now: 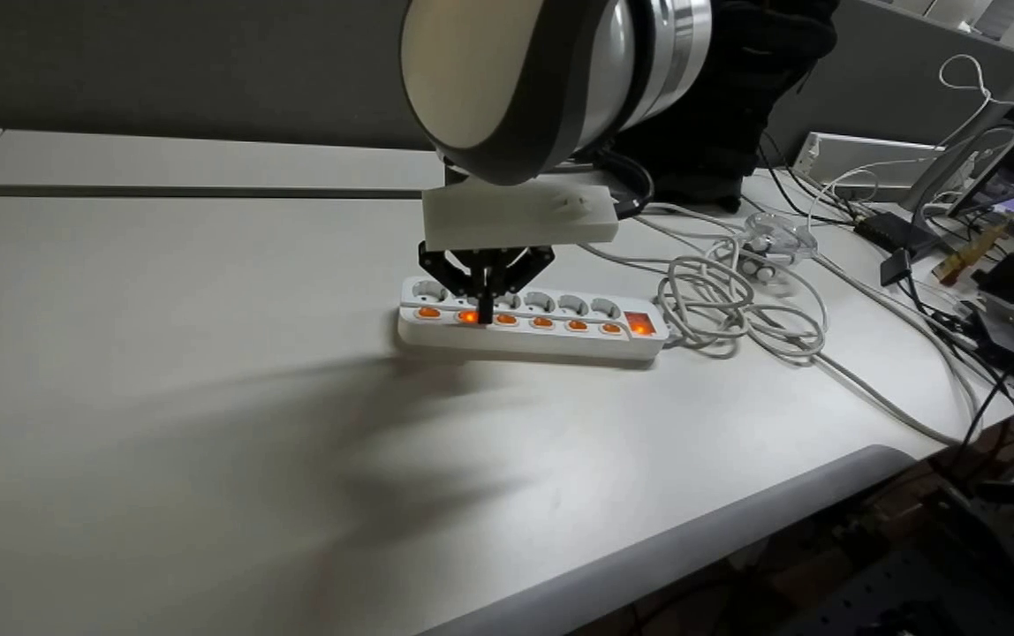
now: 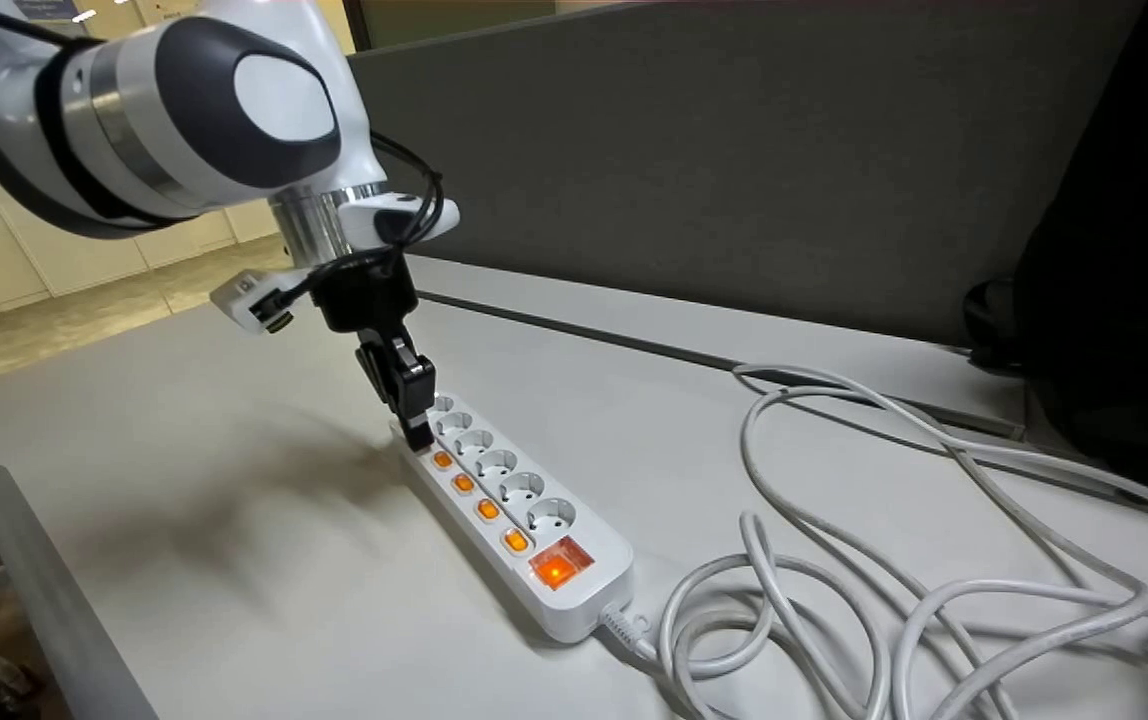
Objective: Flip off the second far left switch on the adapter
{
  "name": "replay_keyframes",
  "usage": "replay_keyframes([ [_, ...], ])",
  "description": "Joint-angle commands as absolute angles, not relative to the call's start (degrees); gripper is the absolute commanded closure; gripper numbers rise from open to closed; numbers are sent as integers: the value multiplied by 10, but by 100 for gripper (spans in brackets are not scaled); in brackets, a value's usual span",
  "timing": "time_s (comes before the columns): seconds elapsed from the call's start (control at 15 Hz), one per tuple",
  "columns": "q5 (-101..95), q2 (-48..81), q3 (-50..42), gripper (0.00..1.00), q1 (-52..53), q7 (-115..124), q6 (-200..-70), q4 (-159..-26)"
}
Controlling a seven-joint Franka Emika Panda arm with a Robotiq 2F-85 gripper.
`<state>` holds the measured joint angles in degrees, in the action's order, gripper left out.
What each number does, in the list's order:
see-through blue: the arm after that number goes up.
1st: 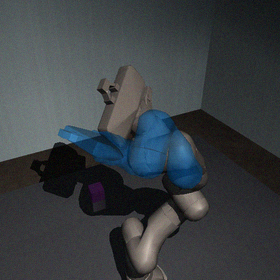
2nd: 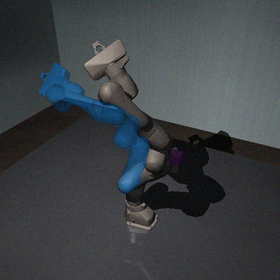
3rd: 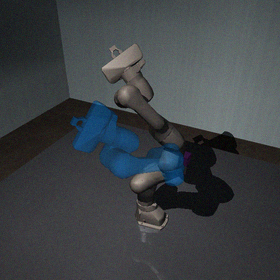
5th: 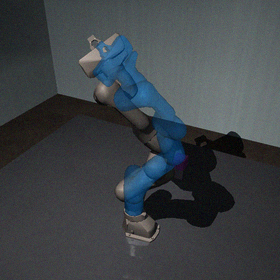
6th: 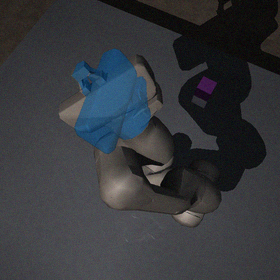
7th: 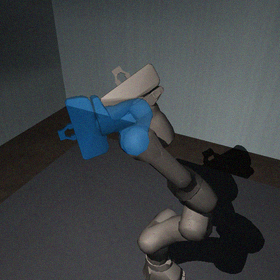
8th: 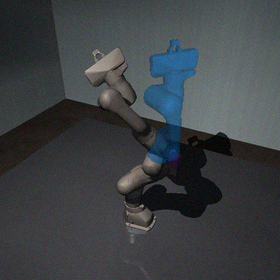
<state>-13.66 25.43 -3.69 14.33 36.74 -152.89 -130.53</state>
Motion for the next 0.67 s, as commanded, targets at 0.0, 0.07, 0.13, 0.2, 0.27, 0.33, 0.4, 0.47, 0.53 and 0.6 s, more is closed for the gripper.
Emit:
replay_keyframes([
  [0.0,-124,258,-43,100,155,364,-1537,-1303],
  [0.07,-123,259,-43,100,156,364,-1538,-1302],
  [0.13,-122,260,-44,100,156,364,-1538,-1302],
  [0.2,-120,262,-44,100,156,363,-1535,-1300],
  [0.27,-117,264,-43,100,155,363,-1533,-1299],
  [0.33,-115,266,-43,100,155,362,-1531,-1298],
  [0.4,-109,269,-42,100,152,359,-1529,-1296],
  [0.47,-103,271,-40,100,150,357,-1528,-1295],
  [0.53,-95,274,-39,100,147,353,-1525,-1293],
  [0.6,-85,276,-37,100,143,348,-1523,-1291],
])
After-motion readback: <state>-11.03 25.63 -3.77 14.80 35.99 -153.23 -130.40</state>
